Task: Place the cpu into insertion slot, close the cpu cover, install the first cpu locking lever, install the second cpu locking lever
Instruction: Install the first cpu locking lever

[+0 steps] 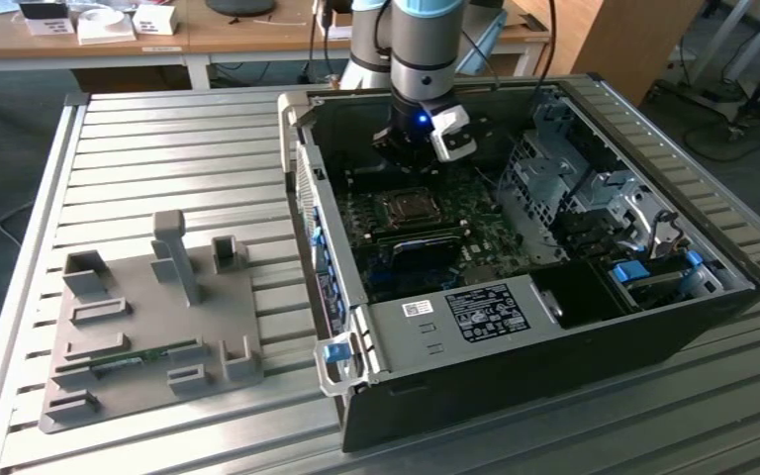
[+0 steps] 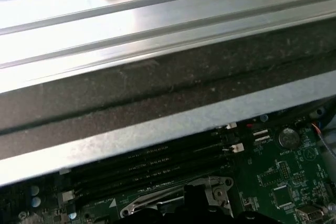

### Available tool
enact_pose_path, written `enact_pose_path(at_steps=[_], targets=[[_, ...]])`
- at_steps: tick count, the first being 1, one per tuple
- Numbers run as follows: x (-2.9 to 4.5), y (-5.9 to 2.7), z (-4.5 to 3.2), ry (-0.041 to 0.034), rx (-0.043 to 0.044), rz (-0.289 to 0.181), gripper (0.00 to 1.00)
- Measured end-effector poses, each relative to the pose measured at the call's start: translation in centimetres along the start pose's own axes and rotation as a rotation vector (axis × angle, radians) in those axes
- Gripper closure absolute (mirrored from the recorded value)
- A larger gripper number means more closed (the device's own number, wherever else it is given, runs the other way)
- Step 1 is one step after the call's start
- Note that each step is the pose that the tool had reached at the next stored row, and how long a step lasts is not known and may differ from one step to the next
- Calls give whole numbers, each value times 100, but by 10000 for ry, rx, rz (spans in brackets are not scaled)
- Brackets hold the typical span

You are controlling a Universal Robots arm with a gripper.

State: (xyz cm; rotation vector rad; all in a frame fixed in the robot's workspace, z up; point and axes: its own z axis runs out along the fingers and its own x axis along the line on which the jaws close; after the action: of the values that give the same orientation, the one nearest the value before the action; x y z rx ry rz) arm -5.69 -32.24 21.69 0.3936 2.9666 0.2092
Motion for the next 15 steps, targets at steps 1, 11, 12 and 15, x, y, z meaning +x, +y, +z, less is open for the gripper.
enact_pose_path(at_steps=[1, 11, 12, 15], targets=[[-4, 1, 1, 29, 2, -33, 89], [-21, 5, 3, 105, 15, -112, 89], [-25, 6, 4, 128, 15, -156, 89], [-33, 9, 6, 215, 31, -274, 89]])
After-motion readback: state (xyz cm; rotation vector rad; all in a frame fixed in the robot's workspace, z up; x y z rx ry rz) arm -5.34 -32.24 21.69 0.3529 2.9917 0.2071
